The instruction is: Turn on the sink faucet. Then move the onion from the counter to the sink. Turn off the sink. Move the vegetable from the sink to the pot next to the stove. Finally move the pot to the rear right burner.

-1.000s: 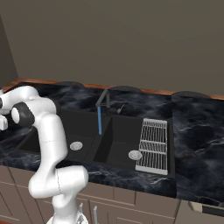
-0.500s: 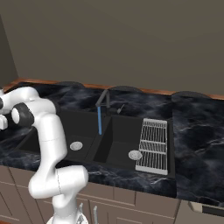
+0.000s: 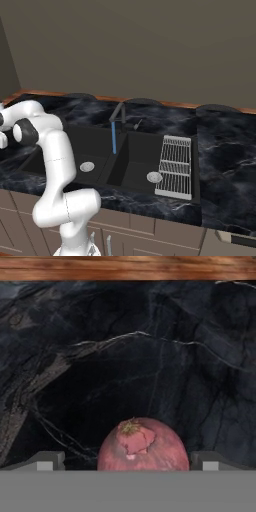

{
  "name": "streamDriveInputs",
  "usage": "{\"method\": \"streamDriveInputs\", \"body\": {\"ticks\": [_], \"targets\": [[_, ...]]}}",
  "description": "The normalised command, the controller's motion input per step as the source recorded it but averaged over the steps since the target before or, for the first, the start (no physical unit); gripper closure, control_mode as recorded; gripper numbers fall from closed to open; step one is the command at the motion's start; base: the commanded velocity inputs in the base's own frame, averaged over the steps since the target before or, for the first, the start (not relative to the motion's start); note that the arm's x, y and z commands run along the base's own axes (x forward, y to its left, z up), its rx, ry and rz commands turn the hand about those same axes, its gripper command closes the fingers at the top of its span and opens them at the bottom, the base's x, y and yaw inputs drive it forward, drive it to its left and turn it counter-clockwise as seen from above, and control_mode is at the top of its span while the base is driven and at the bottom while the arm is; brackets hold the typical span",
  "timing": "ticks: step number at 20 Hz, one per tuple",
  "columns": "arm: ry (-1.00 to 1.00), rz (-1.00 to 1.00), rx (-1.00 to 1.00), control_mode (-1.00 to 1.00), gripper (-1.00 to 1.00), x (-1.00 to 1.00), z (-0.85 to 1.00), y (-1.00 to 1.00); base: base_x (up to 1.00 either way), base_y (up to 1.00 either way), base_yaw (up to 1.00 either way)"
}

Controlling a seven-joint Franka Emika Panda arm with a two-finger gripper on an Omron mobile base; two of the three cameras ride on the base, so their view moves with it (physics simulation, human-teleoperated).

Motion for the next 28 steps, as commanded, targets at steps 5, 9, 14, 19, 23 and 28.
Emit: {"method": "streamDriveInputs", "body": {"ticks": [5, 9, 14, 19, 23, 28], "targets": [[0.0, 0.0, 0.0, -1.0, -1.0, -0.01, -0.11, 0.0, 0.0, 0.0, 0.0], [0.0, 0.0, 0.0, -1.0, -1.0, 0.0, -0.08, 0.0, 0.0, 0.0, 0.0], [0.0, -0.01, 0.0, -1.0, -1.0, 0.0, -0.02, 0.05, 0.0, 0.0, 0.0], [0.0, -0.01, 0.0, -1.0, -1.0, 0.0, -0.01, 0.08, 0.0, 0.0, 0.0], [0.0, -0.01, 0.0, -1.0, -1.0, 0.0, -0.04, 0.1, 0.0, 0.0, 0.0], [0.0, 0.0, 0.0, -1.0, -1.0, 0.0, -0.07, 0.06, 0.0, 0.0, 0.0]]}}
